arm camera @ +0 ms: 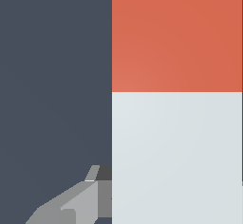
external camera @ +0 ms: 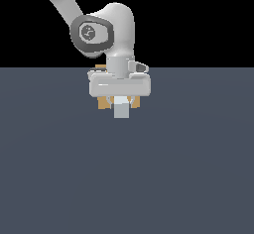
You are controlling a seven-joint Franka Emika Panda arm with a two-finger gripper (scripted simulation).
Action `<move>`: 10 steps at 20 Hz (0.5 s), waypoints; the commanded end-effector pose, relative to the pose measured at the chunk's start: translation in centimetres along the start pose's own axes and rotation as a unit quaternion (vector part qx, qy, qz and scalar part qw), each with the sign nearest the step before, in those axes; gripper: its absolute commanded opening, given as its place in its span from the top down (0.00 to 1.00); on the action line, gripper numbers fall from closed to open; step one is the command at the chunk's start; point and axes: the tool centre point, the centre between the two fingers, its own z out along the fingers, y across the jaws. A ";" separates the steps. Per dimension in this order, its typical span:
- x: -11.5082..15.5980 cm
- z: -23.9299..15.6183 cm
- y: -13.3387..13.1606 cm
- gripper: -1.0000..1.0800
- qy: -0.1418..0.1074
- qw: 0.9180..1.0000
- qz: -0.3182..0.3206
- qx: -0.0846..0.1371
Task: Insert the peg into the horizontal hole in a box.
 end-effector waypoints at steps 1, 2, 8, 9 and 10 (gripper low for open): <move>0.4 -0.2 0.1 1.00 0.000 1.000 0.000 -0.002; 0.7 -0.2 0.1 1.00 0.000 1.000 0.000 -0.002; 4.2 -0.3 0.0 1.00 0.000 1.000 0.000 -0.003; 5.1 -0.3 0.0 1.00 0.000 1.000 0.000 -0.003; 6.0 -0.3 0.0 1.00 0.001 1.000 0.000 -0.003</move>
